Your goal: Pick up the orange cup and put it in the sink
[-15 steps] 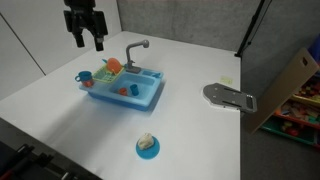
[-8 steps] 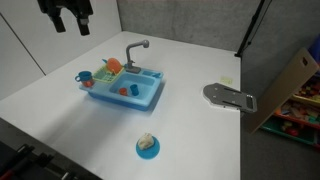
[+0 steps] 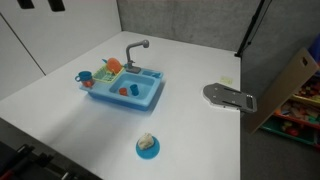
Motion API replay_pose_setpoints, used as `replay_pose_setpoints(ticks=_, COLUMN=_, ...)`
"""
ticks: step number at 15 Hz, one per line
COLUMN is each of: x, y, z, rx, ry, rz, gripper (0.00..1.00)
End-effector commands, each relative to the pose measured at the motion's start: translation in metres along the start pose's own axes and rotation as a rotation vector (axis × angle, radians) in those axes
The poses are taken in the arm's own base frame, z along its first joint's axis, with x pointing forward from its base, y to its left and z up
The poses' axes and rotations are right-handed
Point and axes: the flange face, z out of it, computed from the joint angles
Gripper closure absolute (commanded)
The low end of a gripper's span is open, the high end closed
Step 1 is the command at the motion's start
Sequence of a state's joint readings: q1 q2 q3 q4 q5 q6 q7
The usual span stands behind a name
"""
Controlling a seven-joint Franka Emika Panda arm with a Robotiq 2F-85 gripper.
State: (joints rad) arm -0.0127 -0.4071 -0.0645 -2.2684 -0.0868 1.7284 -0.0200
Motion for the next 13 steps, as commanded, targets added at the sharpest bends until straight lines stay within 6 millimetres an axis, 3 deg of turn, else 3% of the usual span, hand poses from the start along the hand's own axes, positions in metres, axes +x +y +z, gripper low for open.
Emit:
replay_pose_setpoints(ticks=1, x=-0.041, y=0.008, z=-0.027, rx=0.021, ry=0.015, rz=0.031, gripper=0.00)
replay_pose_setpoints(ticks=7, x=-0.078, y=0.010, z=-0.052, rx=0.072, ry=0.075, rz=0.044, gripper=0.00)
replay_pose_setpoints(ticks=13, x=-0.078, y=0.007, z=-0.048, rx=0.072, ry=0.070, rz=0.034, gripper=0.00)
